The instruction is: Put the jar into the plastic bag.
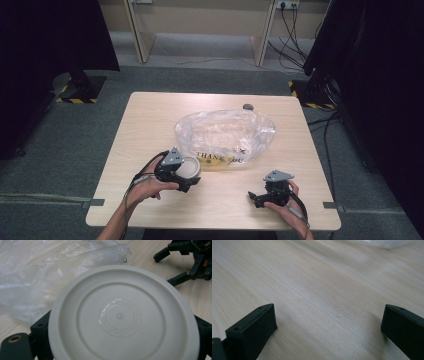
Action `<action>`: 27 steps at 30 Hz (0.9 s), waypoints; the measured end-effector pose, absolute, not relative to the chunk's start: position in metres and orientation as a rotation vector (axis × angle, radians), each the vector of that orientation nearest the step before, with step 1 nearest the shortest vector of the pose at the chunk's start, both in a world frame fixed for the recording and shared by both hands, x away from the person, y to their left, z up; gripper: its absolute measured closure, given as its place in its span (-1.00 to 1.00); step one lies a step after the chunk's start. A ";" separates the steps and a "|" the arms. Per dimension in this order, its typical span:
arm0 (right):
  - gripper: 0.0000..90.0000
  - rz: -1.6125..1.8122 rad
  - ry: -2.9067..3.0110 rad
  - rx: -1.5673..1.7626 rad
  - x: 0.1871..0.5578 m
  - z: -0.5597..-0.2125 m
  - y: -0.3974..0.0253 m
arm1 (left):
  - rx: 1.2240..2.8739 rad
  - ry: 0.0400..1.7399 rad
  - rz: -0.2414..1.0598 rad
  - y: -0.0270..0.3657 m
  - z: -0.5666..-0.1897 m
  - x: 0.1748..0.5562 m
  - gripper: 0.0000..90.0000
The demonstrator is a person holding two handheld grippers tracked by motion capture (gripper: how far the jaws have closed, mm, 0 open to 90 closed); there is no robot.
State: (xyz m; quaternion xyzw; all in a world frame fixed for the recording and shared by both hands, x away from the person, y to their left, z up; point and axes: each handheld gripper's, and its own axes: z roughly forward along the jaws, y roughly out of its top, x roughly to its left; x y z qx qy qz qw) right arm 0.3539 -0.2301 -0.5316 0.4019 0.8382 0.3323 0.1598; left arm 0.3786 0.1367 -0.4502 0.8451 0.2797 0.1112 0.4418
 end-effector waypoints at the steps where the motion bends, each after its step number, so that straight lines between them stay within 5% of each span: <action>1: -1.00 0.949 2.395 1.147 0.354 -0.532 -0.230 | 2.097 0.693 0.271 0.135 -0.447 0.381 -0.78; 27: -1.00 0.950 2.397 1.148 0.354 -0.531 -0.230 | 2.140 0.680 0.237 0.068 -0.382 0.443 -0.78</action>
